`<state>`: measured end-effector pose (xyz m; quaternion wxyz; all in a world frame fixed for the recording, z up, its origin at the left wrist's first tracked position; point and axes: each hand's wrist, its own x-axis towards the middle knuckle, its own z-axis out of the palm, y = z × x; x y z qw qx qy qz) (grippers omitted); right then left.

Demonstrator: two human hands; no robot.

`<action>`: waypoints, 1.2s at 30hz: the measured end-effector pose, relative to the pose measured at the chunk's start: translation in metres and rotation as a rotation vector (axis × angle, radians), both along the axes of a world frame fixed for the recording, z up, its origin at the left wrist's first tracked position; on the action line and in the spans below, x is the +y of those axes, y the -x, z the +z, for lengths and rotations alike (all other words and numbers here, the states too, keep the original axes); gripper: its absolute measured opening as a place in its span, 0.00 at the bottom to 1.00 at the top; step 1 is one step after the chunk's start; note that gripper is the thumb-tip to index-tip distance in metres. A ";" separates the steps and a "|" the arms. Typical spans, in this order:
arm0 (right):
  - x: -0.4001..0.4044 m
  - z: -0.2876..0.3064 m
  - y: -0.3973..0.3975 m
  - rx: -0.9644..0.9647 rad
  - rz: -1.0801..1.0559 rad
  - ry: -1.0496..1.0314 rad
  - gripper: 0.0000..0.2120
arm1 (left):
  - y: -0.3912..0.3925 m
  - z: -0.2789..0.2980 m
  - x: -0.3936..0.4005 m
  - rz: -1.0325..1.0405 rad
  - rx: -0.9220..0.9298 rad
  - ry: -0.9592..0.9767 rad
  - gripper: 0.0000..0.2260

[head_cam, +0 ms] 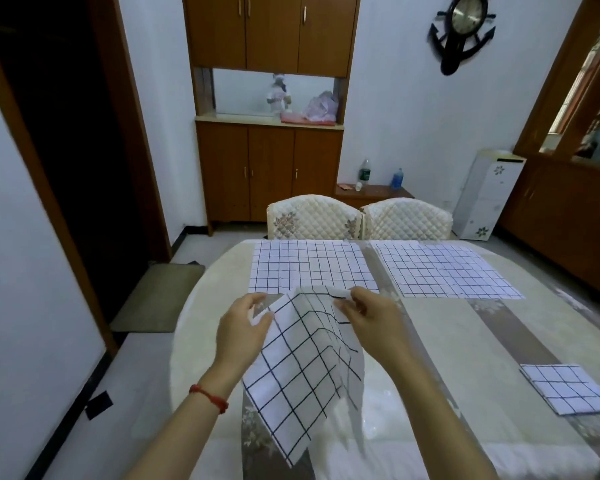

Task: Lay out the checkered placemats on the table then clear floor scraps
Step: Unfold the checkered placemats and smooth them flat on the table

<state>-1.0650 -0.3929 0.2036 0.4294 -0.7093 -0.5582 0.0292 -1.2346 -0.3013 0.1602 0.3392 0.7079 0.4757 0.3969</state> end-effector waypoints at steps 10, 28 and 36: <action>-0.017 0.017 0.002 0.032 0.134 0.129 0.05 | -0.042 0.026 -0.004 -0.410 0.037 -0.102 0.19; -0.026 -0.030 -0.056 0.722 -0.015 -0.009 0.07 | -0.022 0.032 0.043 -0.026 -0.321 0.087 0.04; 0.004 -0.016 -0.033 0.590 0.027 -0.031 0.09 | -0.043 0.025 0.003 -0.019 -0.126 0.075 0.09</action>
